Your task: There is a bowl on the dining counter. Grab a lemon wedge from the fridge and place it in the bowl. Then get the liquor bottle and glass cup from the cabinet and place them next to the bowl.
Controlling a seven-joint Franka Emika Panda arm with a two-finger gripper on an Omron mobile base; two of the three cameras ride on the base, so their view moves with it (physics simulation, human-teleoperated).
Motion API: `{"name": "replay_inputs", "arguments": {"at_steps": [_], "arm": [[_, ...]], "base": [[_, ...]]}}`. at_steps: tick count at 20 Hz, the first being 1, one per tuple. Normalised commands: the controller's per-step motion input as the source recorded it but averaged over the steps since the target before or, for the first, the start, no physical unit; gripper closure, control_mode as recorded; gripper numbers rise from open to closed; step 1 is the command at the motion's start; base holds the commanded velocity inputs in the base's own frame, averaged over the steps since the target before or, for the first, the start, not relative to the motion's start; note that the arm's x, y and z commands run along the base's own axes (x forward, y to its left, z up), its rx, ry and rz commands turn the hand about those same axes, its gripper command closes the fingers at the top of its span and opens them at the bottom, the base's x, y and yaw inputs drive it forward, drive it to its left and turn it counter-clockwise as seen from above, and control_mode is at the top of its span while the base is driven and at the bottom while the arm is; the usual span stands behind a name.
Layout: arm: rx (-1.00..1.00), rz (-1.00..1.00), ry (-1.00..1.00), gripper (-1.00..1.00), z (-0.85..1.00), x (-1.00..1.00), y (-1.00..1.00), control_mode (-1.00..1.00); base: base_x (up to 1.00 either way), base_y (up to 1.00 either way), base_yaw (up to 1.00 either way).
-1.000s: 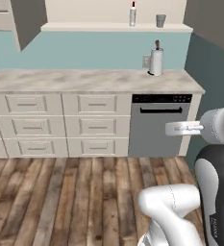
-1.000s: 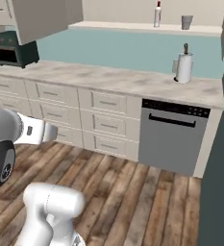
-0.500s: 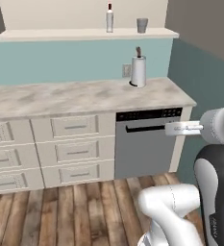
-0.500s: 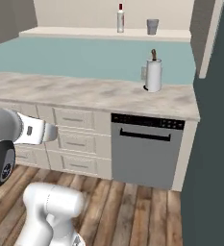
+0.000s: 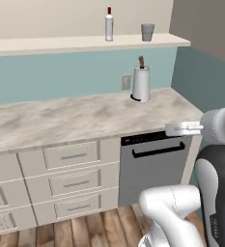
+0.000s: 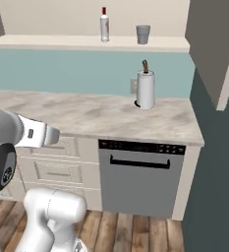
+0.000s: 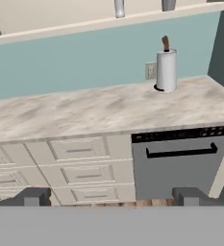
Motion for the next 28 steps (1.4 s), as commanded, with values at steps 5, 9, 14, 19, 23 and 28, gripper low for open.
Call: {"name": "replay_inputs", "arguments": {"at_steps": [5, 9, 14, 19, 23, 28], "arm": [[0.0, 0.0, 0.0, -1.0, 0.0, 0.0, 0.0, 1.0], [0.0, 0.0, 0.0, -1.0, 0.0, 0.0, 0.0, 1.0], [0.0, 0.0, 0.0, -1.0, 0.0, 0.0, 0.0, 1.0], [0.0, 0.0, 0.0, -1.0, 0.0, 0.0, 0.0, 1.0], [0.0, 0.0, 0.0, -1.0, 0.0, 0.0, 0.0, 1.0], [-0.01, -0.01, -0.07, -1.0, 0.02, -0.01, 0.0, -1.0]], "base": [[0.61, 0.45, -0.11], [0.7, 0.47, -0.12], [0.73, 0.36, -0.09], [0.75, 0.28, -0.04], [0.78, 0.23, -0.01], [0.28, 0.03, -0.02]]}}
